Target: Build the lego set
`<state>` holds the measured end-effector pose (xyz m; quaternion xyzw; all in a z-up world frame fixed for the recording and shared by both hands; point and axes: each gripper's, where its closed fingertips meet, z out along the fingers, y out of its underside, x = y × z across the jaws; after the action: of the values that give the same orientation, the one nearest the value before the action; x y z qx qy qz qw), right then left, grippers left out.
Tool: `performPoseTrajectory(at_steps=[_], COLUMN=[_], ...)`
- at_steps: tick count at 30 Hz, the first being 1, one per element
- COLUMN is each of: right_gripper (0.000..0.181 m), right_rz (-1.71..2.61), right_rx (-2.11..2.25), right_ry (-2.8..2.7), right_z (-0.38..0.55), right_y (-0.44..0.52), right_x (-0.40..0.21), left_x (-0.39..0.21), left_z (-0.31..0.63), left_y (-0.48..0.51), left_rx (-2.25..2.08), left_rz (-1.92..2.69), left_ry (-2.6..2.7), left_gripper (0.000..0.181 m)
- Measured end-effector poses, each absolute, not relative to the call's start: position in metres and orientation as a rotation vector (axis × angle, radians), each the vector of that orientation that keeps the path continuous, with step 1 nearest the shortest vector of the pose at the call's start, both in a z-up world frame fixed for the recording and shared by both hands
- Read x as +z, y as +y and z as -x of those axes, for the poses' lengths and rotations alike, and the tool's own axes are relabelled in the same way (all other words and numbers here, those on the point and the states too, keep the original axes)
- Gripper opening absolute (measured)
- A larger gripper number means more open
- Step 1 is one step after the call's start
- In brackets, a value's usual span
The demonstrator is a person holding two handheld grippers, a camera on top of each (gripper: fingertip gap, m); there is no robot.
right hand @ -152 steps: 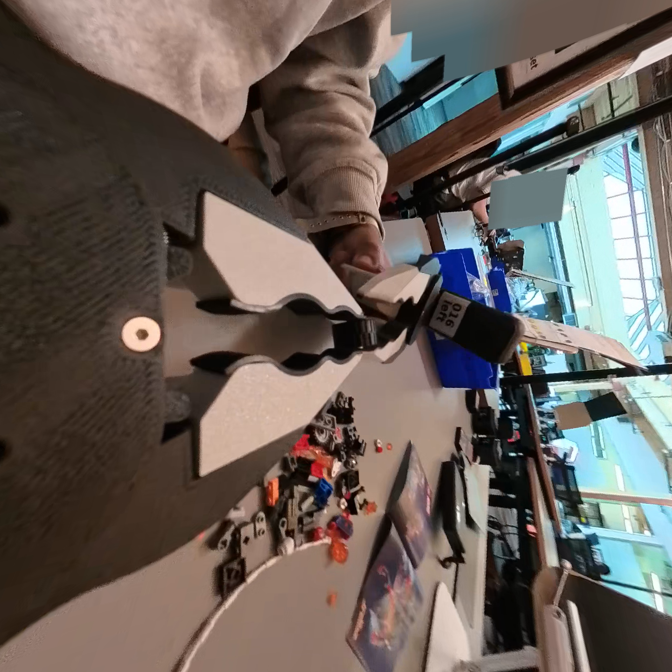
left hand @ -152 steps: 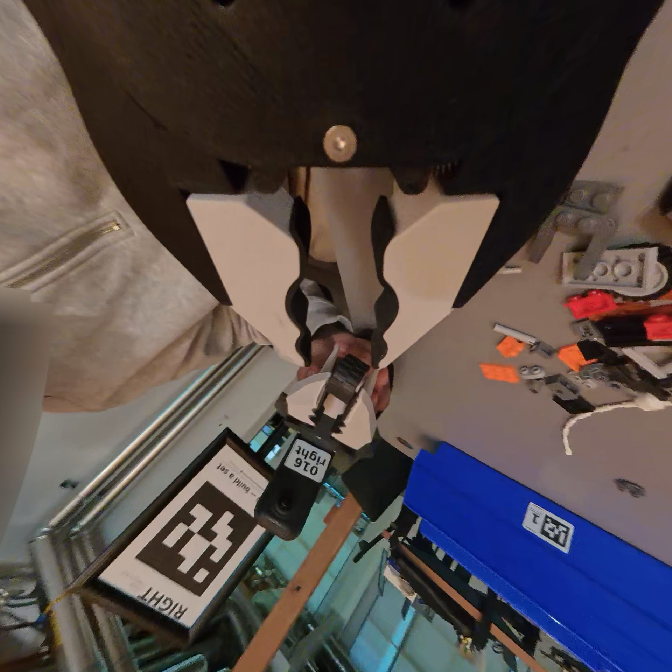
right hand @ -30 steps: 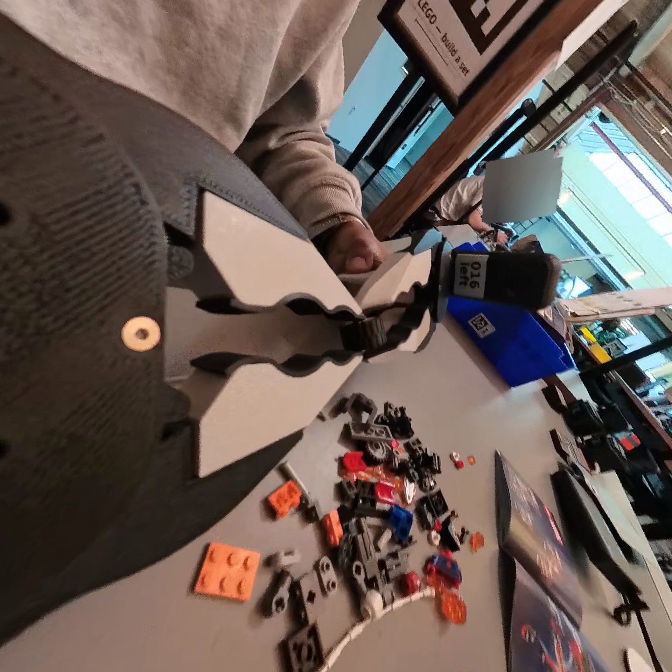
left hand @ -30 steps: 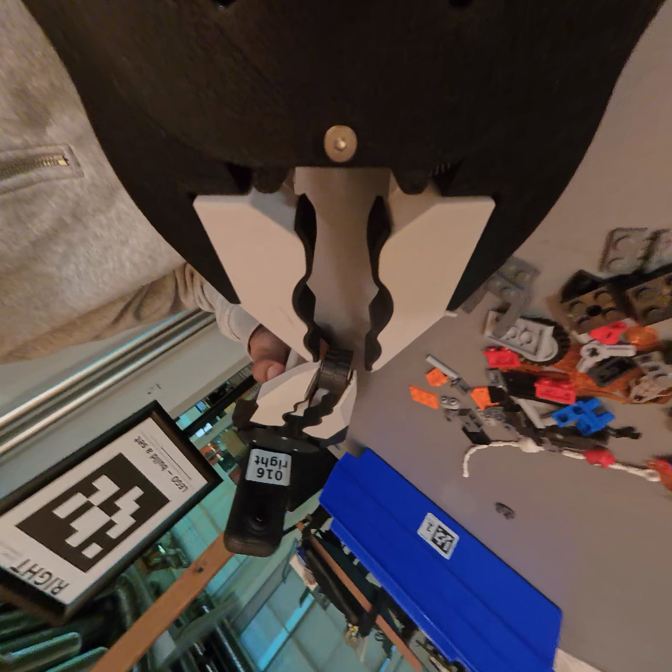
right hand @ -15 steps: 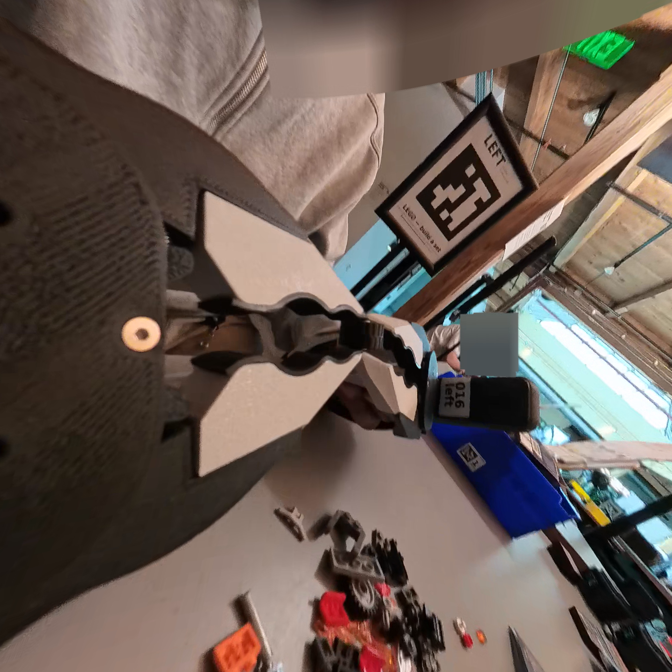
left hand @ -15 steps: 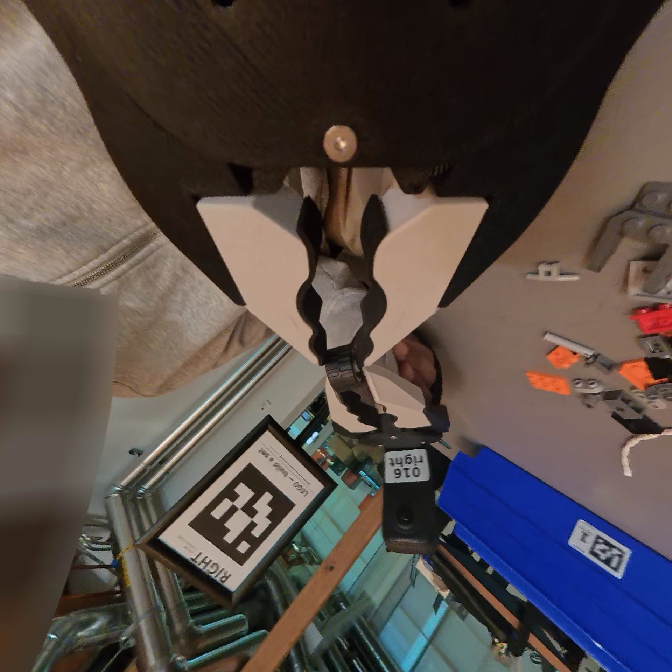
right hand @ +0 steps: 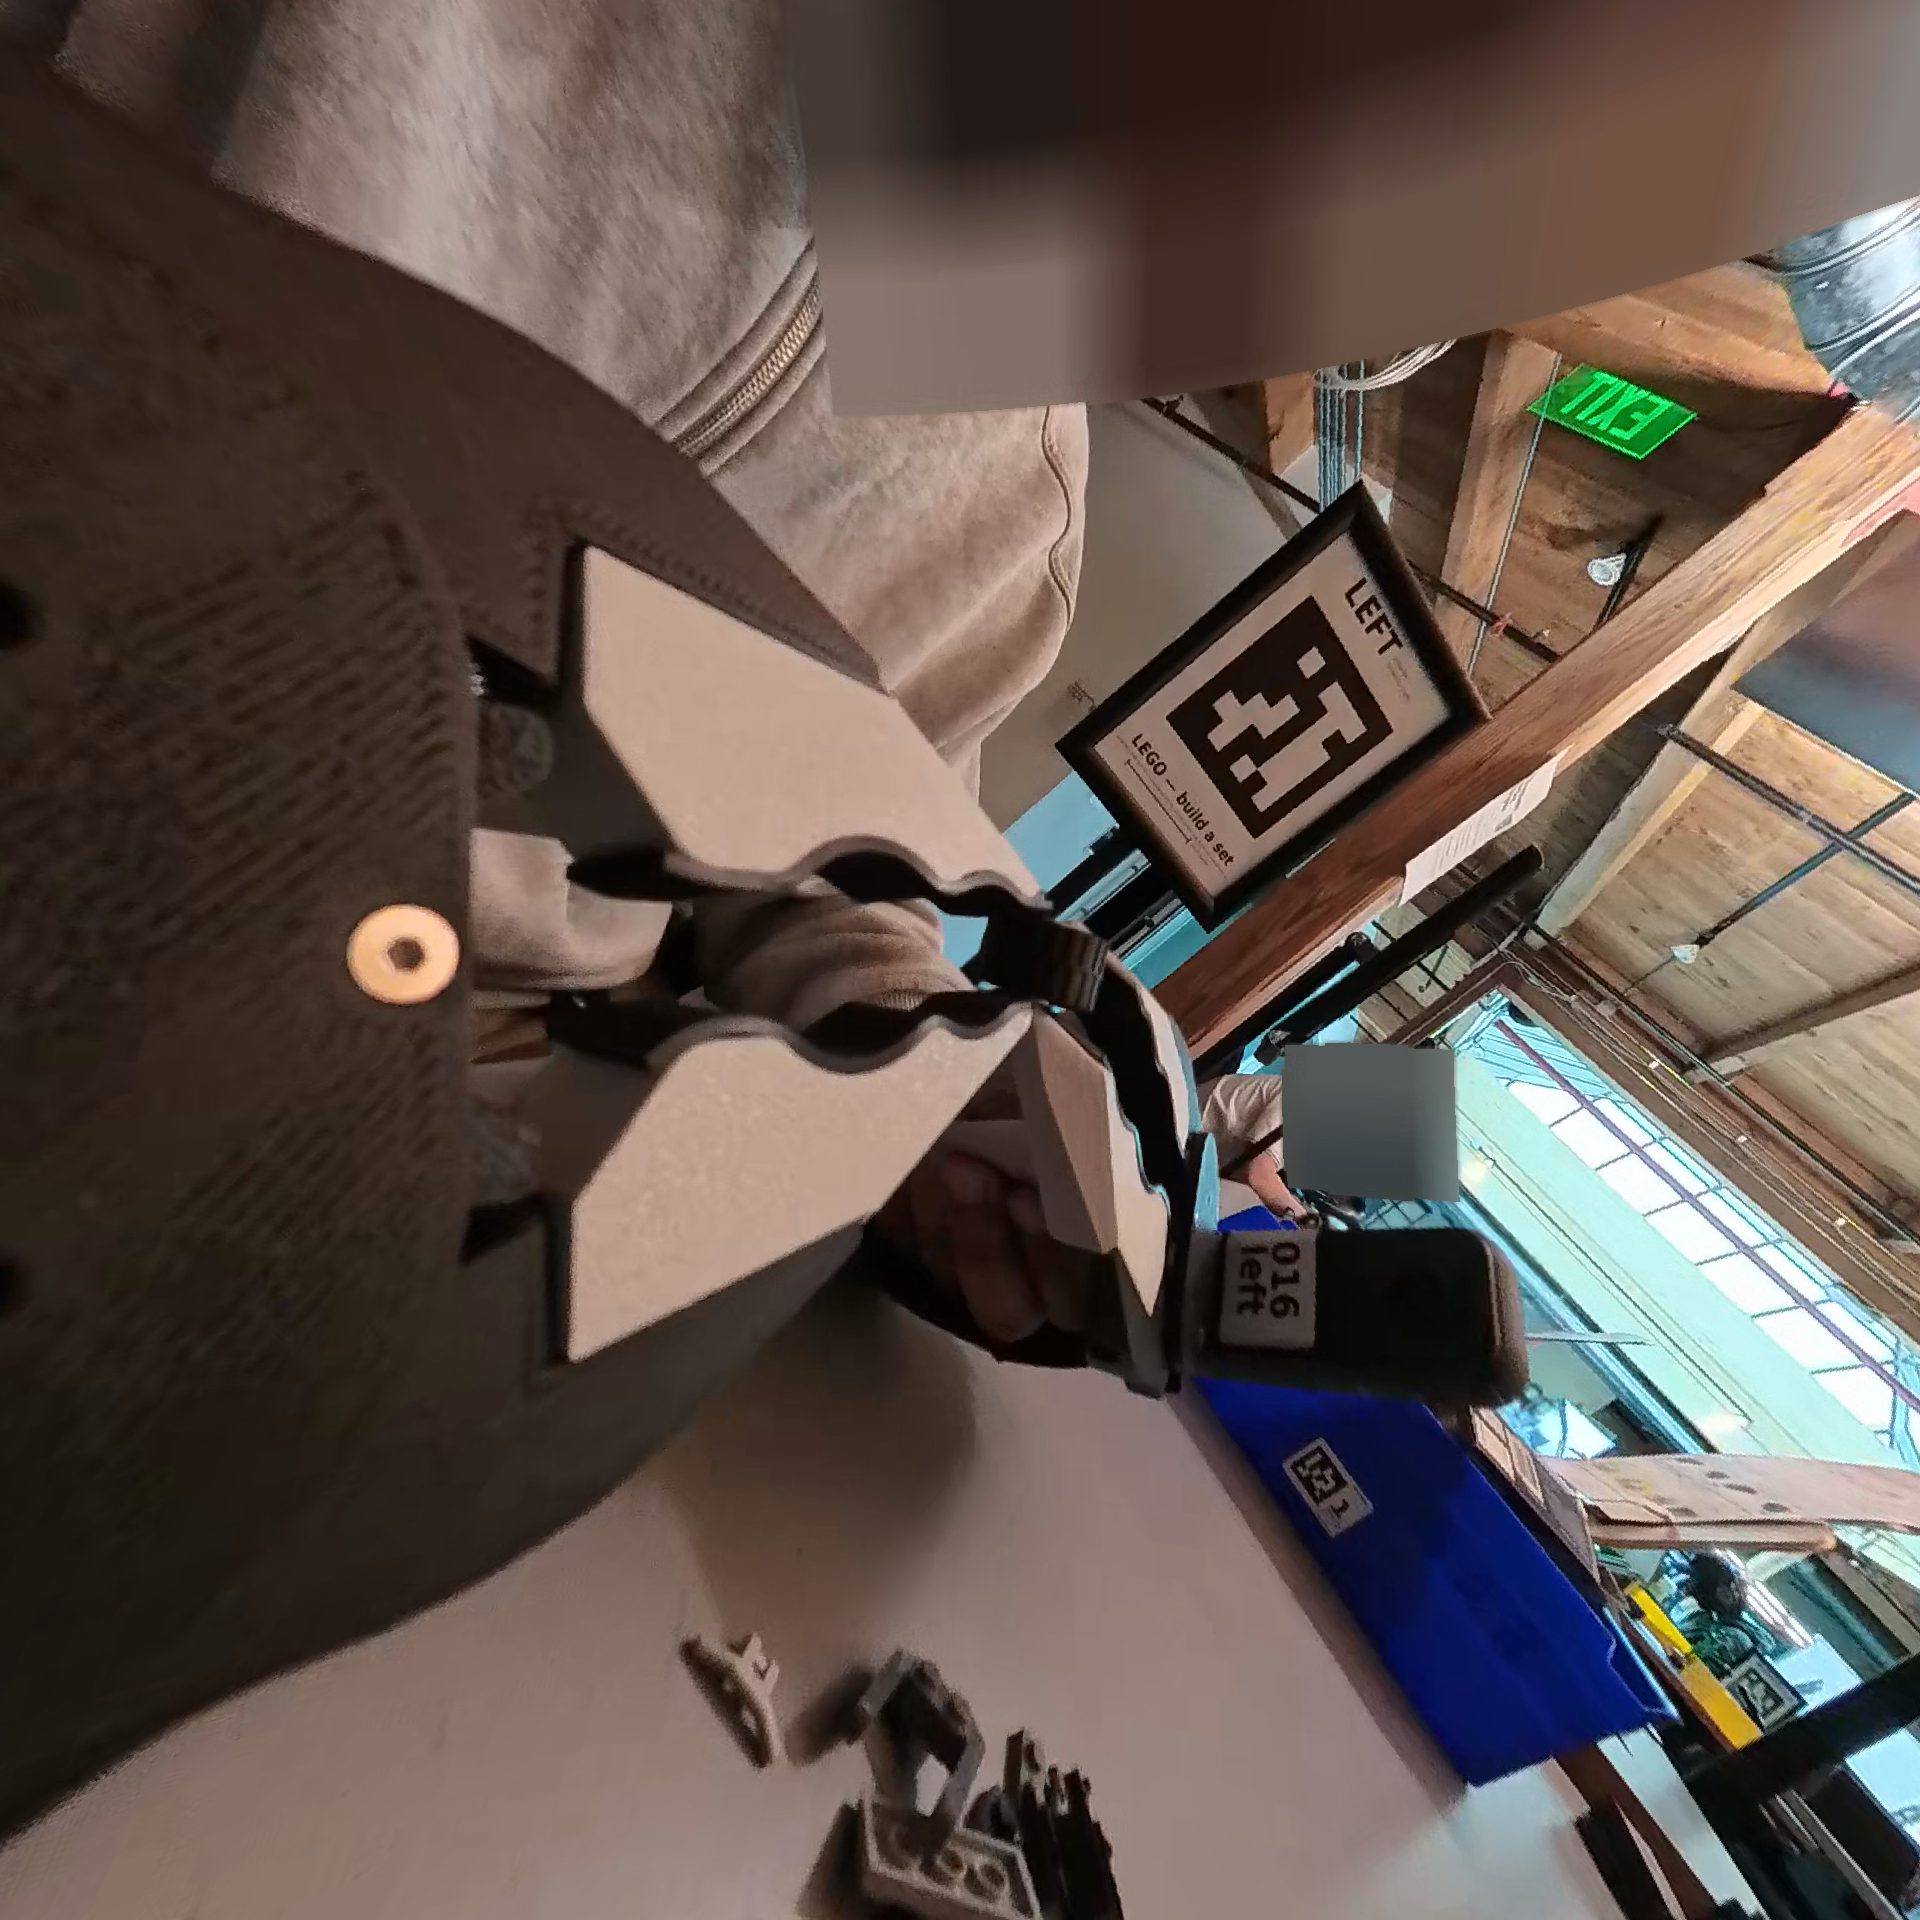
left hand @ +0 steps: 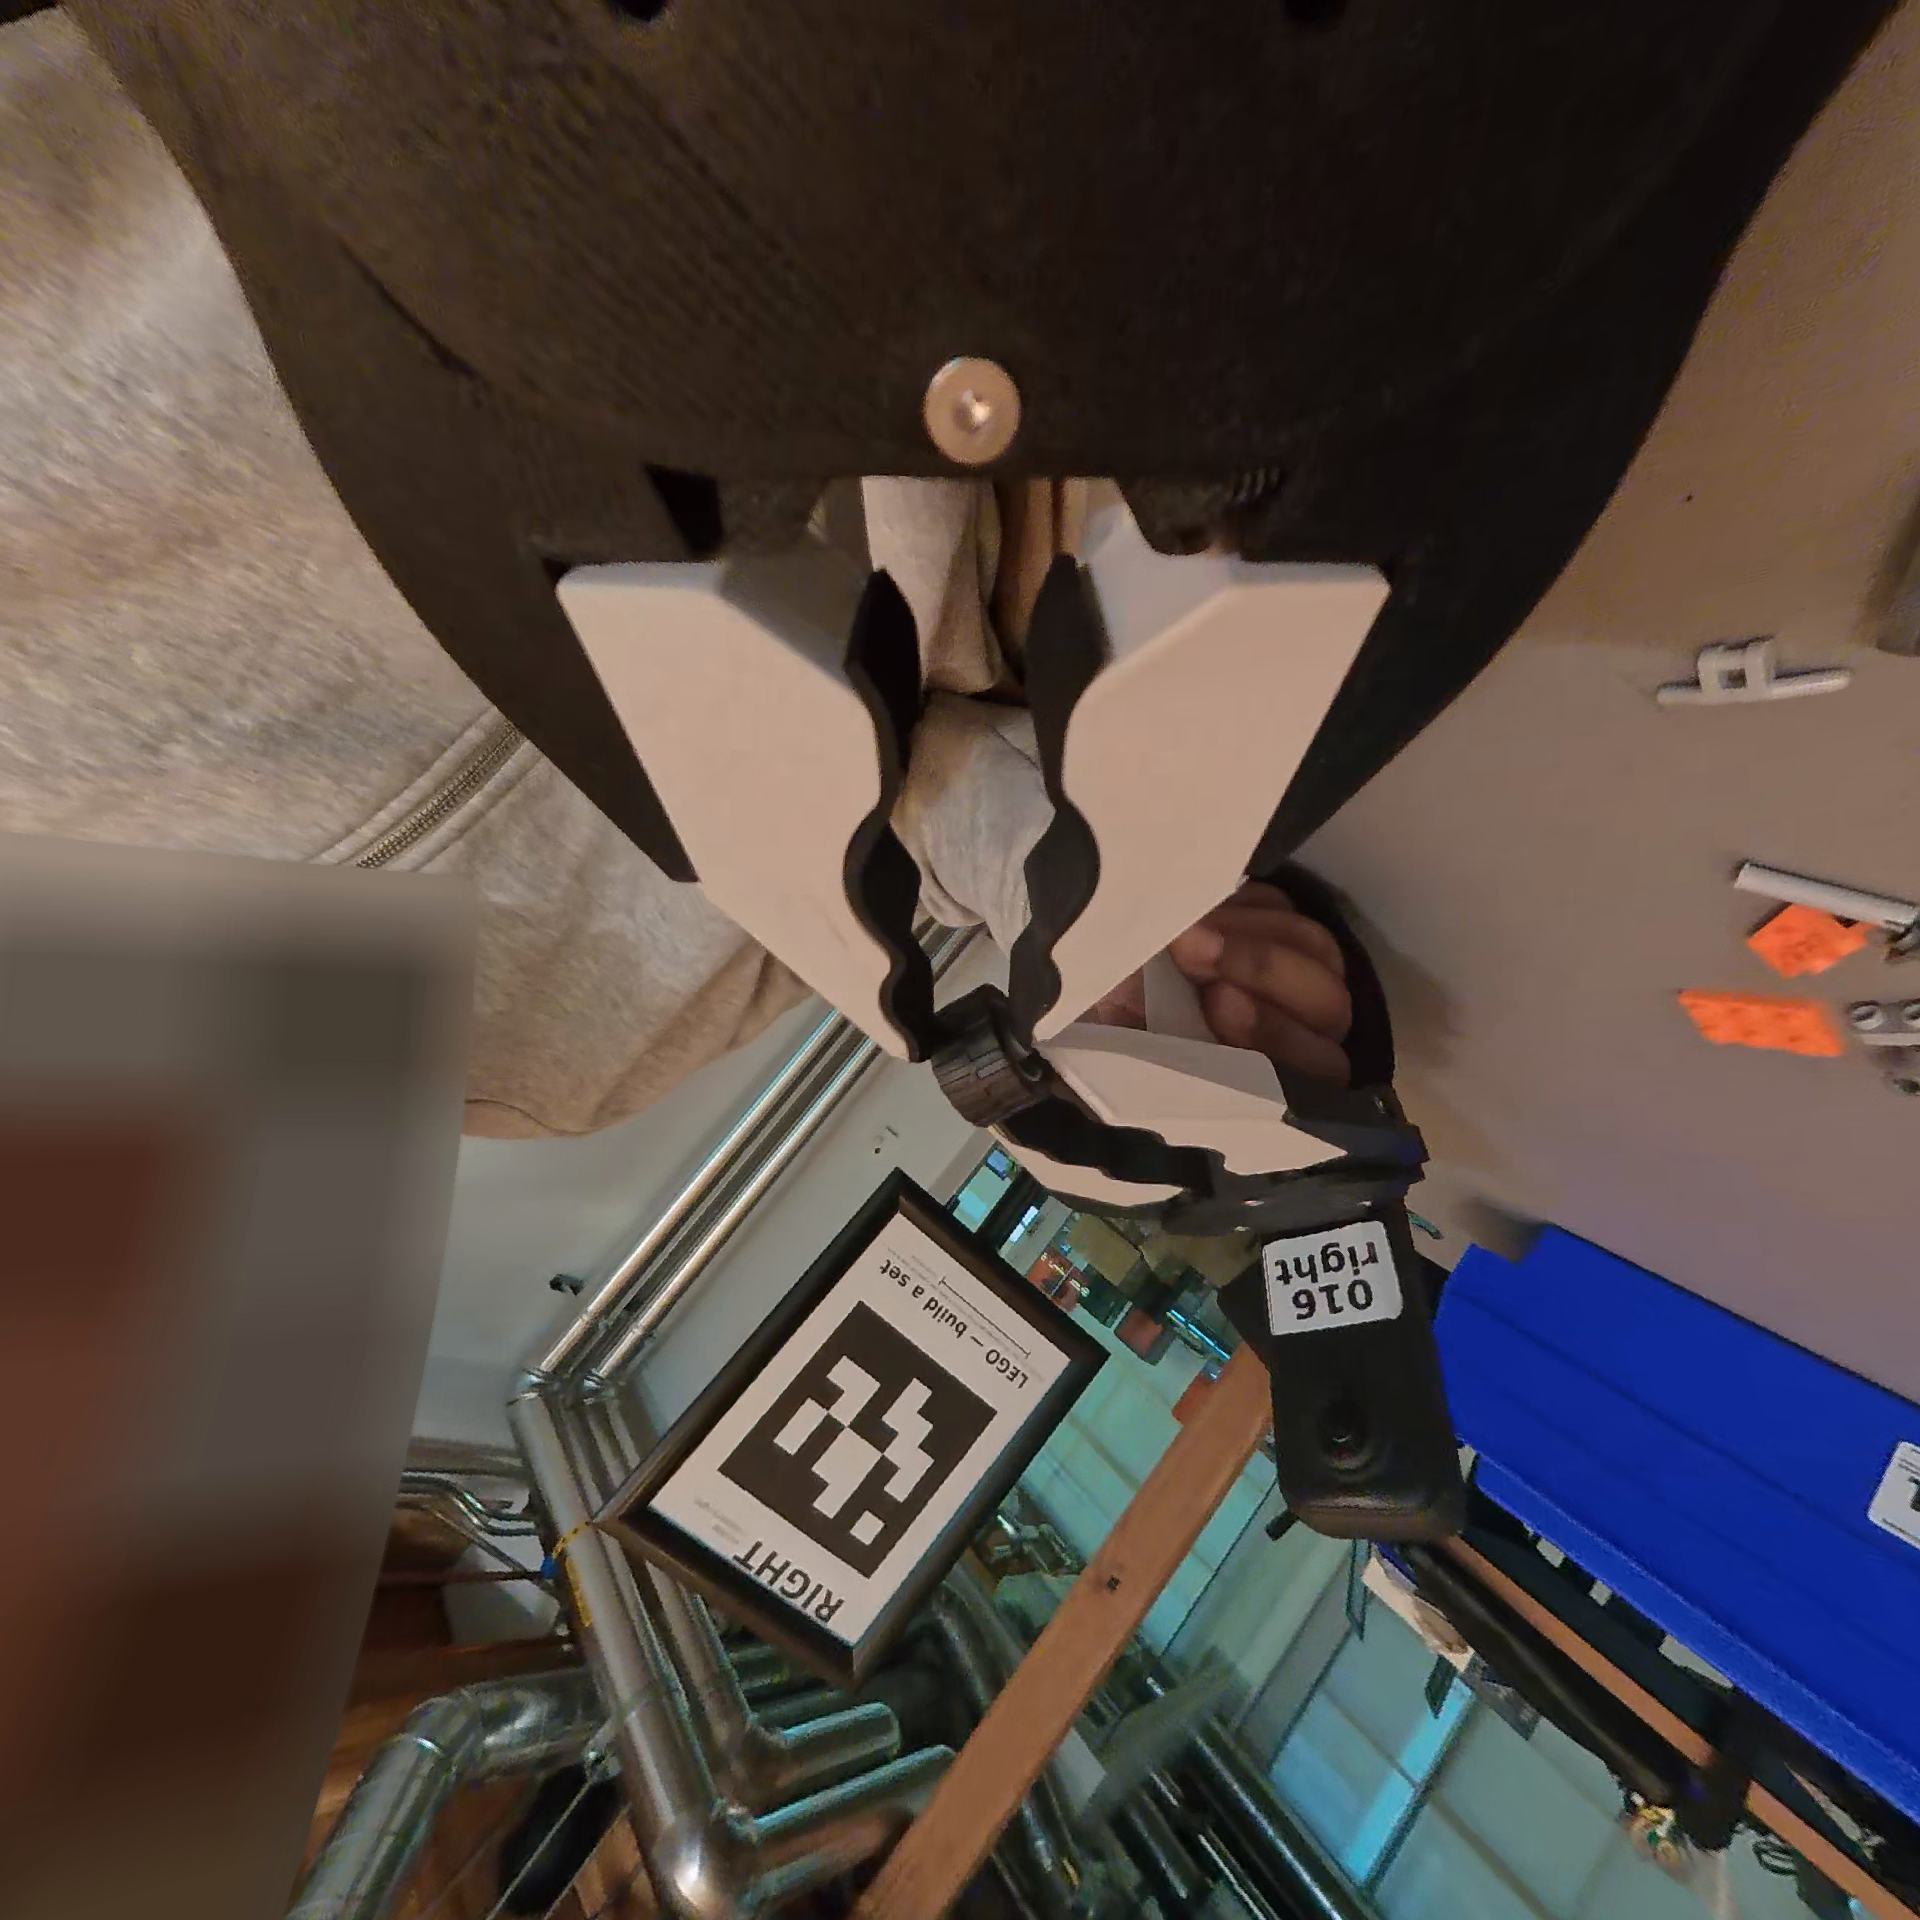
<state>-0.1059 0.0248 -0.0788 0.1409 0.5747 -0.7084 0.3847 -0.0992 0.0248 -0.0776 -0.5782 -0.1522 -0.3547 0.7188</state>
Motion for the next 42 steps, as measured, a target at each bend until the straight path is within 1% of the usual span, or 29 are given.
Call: performPoseTrajectory(at_steps=[7, 11, 13, 15, 16, 19, 22, 24, 27, 30, 33, 37, 42], right_gripper=[0.012, 0.012, 0.015, 0.032, 0.034, 0.041, 0.048, 0.050, 0.048, 0.035, 0.033, 0.023, 0.020], right_rz=[-0.322, -0.379, -0.422, -0.482, -0.510, -0.630, -0.703, -0.740, -0.833, -0.859, -0.918, -0.980, -0.992], right_rx=[-1.833, -1.888, -1.940, -1.981, -2.003, -2.042, -2.069, -2.069, -2.022, -1.963, -1.922, -1.877, -1.851], right_ry=[1.484, 1.512, 1.578, 1.633, 1.649, 1.720, 1.828, 1.904, 1.963, 1.934, 1.867, 1.843, 1.826], right_z=[0.103, 0.113, 0.120, 0.129, 0.133, 0.146, 0.149, 0.150, 0.152, 0.150, 0.153, 0.157, 0.156], right_y=[0.024, 0.023, 0.021, 0.023, 0.026, 0.030, 0.024, 0.017, 0.013, 0.011, 0.010, 0.012, 0.013], right_x=[-0.077, -0.079, -0.082, -0.085, -0.086, -0.091, -0.097, -0.101, -0.110, -0.115, -0.119, -0.125, -0.128], left_x=[-0.075, -0.077, -0.080, -0.089, -0.093, -0.102, -0.107, -0.120, -0.127, -0.130, -0.135, -0.134, -0.135], left_z=[0.099, 0.106, 0.112, 0.121, 0.126, 0.153, 0.161, 0.164, 0.159, 0.158, 0.159, 0.154, 0.153], left_y=[0.024, 0.025, 0.023, 0.021, 0.020, 0.006, -0.002, 0.002, 0.014, 0.014, 0.016, 0.021, 0.024], left_rx=[-0.858, -0.741, -0.561, -0.344, -0.213, 0.364, 0.981, 1.225, 1.283, 1.322, 1.366, 1.452, 1.478], left_rz=[1.222, 1.263, 1.328, 1.431, 1.485, 1.655, 1.835, 1.915, 1.956, 1.976, 2.011, 1.987, 1.974], left_ry=[-0.331, -0.353, -0.348, -0.369, -0.374, -0.398, -0.244, -0.138, -0.084, -0.055, -0.019, 0.068, 0.099], left_gripper=[0.014, 0.015, 0.015, 0.015, 0.015, 0.015, 0.015, 0.015, 0.016, 0.016, 0.016, 0.016, 0.017])
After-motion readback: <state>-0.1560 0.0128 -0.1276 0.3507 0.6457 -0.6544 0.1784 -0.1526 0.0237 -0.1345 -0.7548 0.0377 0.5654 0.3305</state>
